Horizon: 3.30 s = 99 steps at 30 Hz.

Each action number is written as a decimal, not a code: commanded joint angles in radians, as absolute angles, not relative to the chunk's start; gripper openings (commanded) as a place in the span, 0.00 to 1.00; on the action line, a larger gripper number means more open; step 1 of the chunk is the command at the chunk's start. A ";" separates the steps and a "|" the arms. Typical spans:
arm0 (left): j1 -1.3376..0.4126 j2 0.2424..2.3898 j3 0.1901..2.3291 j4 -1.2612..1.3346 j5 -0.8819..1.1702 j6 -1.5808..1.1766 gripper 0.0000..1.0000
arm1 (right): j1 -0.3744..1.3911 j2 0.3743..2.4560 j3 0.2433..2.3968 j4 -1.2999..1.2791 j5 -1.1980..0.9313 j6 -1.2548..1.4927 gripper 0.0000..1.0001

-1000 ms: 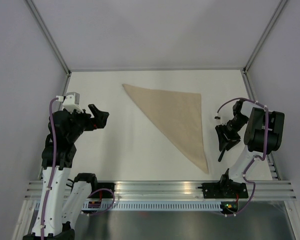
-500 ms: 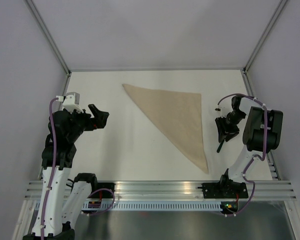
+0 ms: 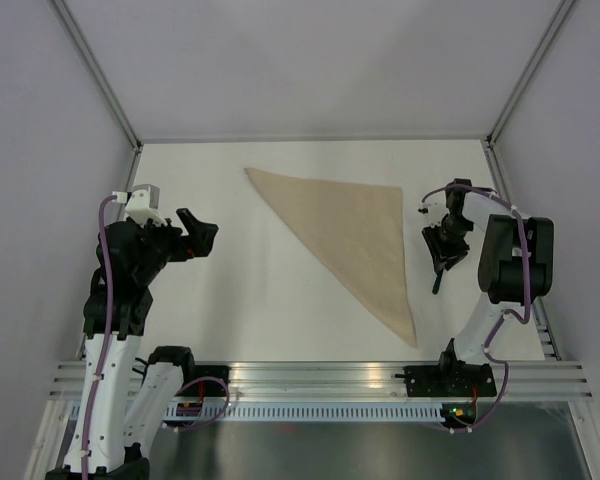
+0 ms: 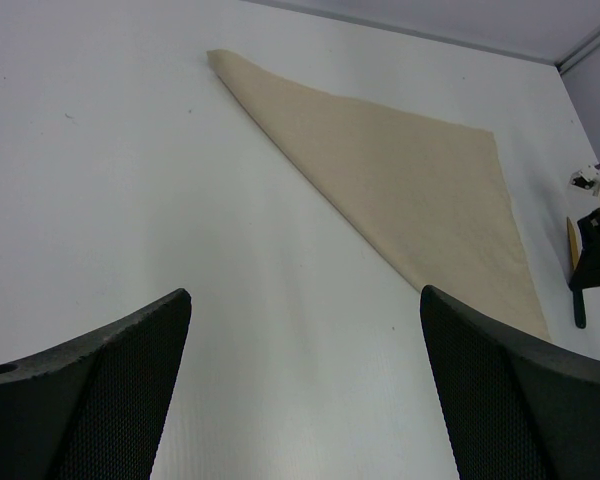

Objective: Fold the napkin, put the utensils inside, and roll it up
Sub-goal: Pick up the knife at the center of the board.

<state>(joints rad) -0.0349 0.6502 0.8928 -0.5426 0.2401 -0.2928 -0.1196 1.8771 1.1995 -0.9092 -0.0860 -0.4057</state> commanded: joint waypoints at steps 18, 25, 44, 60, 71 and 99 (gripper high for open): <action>-0.037 0.669 0.891 -0.522 0.265 -0.284 1.00 | -0.068 1.881 1.115 -0.598 0.186 -0.391 0.28; -0.035 0.680 0.890 -0.522 0.262 -0.285 1.00 | -0.067 1.875 1.075 -0.540 0.212 -0.414 0.28; -0.035 0.692 0.890 -0.522 0.249 -0.284 1.00 | -0.071 1.848 0.979 -0.526 0.140 -0.402 0.34; -0.037 0.703 0.890 -0.523 0.230 -0.284 1.00 | -0.166 1.876 0.994 -0.597 -0.041 -0.442 0.29; -0.035 0.712 0.891 -0.522 0.230 -0.285 1.00 | -0.213 1.893 0.991 -0.611 -0.103 -0.456 0.25; -0.037 0.713 0.891 -0.522 0.224 -0.287 1.00 | -0.215 1.792 1.132 -0.718 -0.175 -0.443 0.01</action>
